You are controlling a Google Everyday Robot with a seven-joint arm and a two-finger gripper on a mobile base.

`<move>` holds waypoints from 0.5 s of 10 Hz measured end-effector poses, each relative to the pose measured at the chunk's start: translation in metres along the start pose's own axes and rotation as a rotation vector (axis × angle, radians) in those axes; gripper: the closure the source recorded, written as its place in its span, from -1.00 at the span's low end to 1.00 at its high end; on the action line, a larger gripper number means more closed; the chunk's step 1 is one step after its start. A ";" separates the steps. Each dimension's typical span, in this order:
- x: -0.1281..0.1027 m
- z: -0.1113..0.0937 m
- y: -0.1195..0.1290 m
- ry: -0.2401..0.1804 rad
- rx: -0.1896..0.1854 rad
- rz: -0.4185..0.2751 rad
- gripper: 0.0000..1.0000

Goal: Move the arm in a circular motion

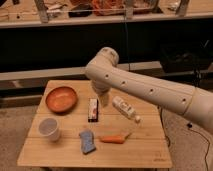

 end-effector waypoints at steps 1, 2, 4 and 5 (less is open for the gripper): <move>0.017 0.005 -0.005 -0.004 -0.009 0.016 -0.60; 0.037 0.010 -0.008 -0.006 -0.017 0.032 -0.60; 0.100 0.024 -0.012 -0.002 -0.047 0.082 -0.60; 0.123 0.029 -0.012 -0.004 -0.061 0.107 -0.60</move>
